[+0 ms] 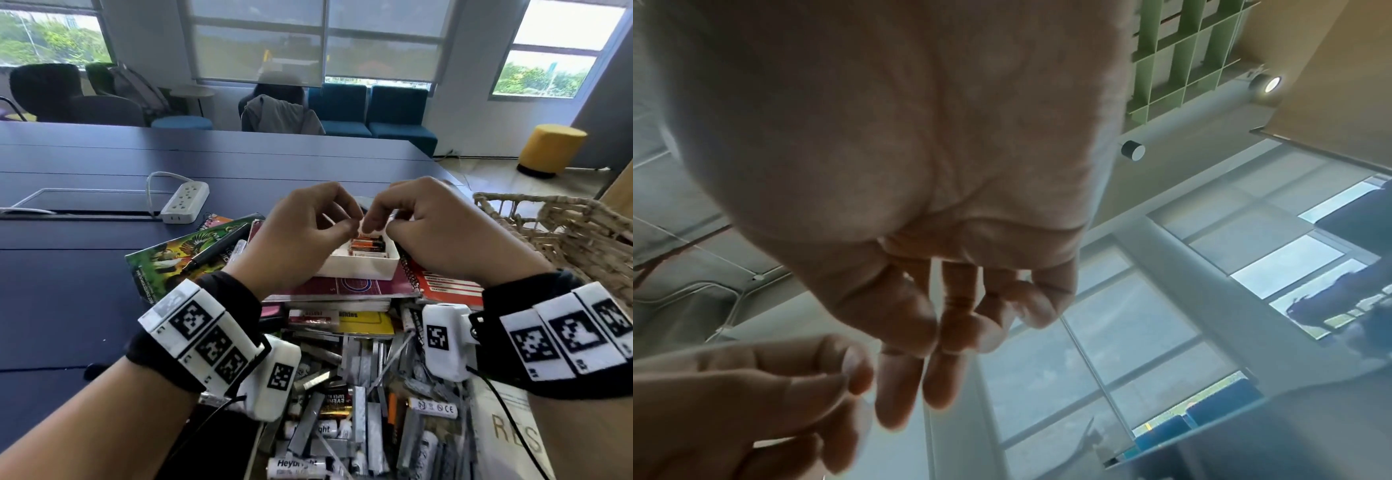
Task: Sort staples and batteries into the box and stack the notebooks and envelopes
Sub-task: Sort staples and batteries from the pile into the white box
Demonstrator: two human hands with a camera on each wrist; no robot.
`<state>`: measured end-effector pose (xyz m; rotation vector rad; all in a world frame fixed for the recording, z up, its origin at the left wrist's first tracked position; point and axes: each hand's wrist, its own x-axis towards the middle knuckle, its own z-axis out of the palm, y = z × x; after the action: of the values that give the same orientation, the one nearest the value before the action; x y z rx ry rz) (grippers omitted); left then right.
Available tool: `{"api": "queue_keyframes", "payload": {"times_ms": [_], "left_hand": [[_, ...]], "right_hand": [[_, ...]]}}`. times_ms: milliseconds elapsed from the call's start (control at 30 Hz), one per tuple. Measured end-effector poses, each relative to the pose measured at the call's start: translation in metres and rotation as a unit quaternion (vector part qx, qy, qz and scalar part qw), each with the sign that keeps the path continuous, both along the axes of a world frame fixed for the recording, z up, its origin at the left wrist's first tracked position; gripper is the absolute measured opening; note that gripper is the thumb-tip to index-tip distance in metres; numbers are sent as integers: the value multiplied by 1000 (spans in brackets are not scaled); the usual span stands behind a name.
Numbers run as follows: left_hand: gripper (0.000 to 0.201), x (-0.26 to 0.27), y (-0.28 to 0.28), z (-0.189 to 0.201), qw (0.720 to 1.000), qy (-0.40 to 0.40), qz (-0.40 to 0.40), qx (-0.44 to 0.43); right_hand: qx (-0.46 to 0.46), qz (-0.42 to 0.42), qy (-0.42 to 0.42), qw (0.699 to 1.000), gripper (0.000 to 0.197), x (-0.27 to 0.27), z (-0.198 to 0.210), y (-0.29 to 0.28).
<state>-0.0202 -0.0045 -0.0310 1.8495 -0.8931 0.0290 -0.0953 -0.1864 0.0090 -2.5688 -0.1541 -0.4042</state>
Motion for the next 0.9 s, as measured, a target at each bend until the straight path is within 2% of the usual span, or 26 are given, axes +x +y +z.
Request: {"api": "queue_keyframes", "payload": {"times_ms": [100, 200, 300, 433, 700, 900], "left_hand": [[4, -12, -4, 9, 998, -27, -37, 46], [6, -24, -4, 11, 984, -27, -112, 137], [12, -27, -4, 6, 949, 20, -180, 258], [14, -30, -4, -1, 911, -6, -183, 369], [12, -23, 0, -5, 913, 34, -168, 371], [11, -21, 0, -6, 912, 56, -169, 371]], "right_hand": [[0, -11, 21, 1000, 25, -15, 0, -2], [-42, -19, 65, 997, 19, -28, -2, -9], [-86, -16, 139, 986, 16, -42, -7, -14], [-147, -29, 174, 973, 9, -55, -21, -16], [-279, -29, 222, 934, 26, -49, -30, 0], [-375, -14, 222, 900, 25, -44, -27, 10]]}}
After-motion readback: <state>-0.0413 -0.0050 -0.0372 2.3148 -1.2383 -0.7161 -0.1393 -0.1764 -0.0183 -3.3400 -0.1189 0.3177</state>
